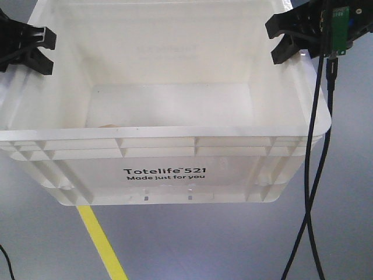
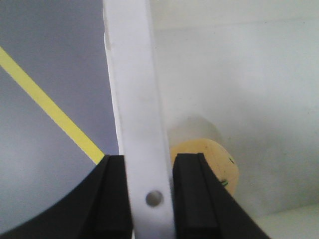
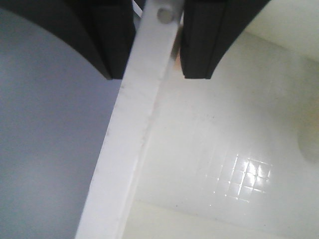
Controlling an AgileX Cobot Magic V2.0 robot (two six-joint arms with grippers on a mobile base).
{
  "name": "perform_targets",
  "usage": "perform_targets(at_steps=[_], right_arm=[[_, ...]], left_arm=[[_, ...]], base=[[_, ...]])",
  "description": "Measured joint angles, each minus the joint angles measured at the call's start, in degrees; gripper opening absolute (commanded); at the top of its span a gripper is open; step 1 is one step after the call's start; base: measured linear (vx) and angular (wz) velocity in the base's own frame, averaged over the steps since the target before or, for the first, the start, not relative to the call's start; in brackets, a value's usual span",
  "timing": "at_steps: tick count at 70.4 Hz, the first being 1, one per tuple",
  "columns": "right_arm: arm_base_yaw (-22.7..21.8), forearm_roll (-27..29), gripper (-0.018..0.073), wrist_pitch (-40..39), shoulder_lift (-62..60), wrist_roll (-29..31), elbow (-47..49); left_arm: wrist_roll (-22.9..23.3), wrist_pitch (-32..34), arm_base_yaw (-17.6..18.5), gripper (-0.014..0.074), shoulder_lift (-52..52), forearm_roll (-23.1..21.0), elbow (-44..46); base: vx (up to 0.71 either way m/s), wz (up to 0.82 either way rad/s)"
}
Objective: Place moving items into box and shelve
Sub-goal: 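Hold the lifted crate with both grippers while the base drives away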
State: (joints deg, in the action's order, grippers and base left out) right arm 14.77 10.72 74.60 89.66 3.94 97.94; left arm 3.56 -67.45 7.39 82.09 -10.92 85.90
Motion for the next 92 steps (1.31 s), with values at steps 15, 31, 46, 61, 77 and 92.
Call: perform_targets(at_steps=[15,31,46,61,77,92], right_arm=[[0.0,0.0,-0.0012,0.0,0.0,0.0,0.0],[0.0,0.0,-0.0012,0.0,0.0,0.0,0.0],[0.0,0.0,-0.0012,0.0,0.0,0.0,0.0],[0.0,0.0,-0.0012,0.0,0.0,0.0,0.0],[0.0,0.0,-0.0012,0.0,0.0,0.0,0.0],[0.0,0.0,-0.0012,0.0,0.0,0.0,0.0]], left_arm=[[0.0,0.0,0.0,-0.0017,0.0,0.0,0.0],[0.0,0.0,0.0,-0.0017,0.0,0.0,0.0],[0.0,0.0,0.0,-0.0017,0.0,0.0,0.0],[0.0,-0.1,0.0,-0.0017,0.0,0.1,0.0],[0.0,-0.1,0.0,-0.0017,0.0,0.1,0.0],[0.0,-0.1,0.0,-0.0017,0.0,0.1,0.0]], base=[[0.13,0.55],[0.18,0.54],[0.23,0.48],[0.28,0.40],[0.34,0.27],[0.41,0.16]])
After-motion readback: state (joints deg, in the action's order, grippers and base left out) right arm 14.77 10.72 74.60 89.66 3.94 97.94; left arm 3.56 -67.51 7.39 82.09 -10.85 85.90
